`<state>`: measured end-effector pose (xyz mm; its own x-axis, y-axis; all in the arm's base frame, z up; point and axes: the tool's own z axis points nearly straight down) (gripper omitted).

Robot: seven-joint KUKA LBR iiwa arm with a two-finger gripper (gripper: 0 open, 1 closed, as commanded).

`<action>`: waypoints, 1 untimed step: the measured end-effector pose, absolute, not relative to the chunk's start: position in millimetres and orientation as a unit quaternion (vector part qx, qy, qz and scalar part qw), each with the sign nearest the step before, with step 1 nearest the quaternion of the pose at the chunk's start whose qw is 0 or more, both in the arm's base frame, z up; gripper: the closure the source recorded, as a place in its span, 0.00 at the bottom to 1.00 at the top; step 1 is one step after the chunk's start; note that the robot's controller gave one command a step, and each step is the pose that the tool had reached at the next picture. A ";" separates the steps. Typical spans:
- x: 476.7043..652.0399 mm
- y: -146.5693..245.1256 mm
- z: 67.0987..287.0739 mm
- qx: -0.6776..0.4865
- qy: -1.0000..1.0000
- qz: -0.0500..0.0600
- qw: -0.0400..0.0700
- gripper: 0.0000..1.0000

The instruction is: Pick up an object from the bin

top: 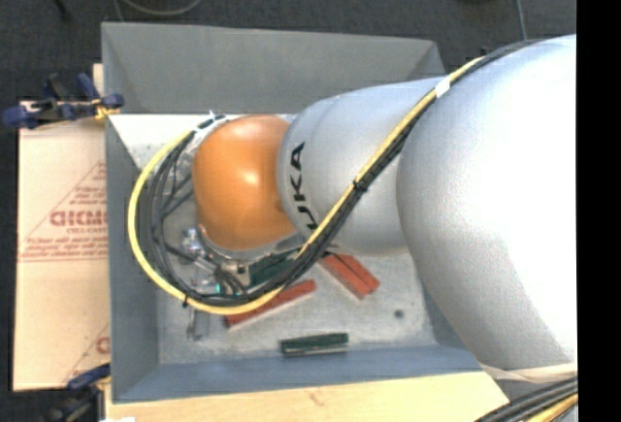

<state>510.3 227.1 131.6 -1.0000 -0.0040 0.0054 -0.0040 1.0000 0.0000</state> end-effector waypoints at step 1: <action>535.4 185.7 67.2 -0.061 -0.998 0.001 0.001 0.00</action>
Offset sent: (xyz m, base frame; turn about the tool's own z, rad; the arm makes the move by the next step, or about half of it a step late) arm 0.0248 -0.0386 -0.0616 0.1253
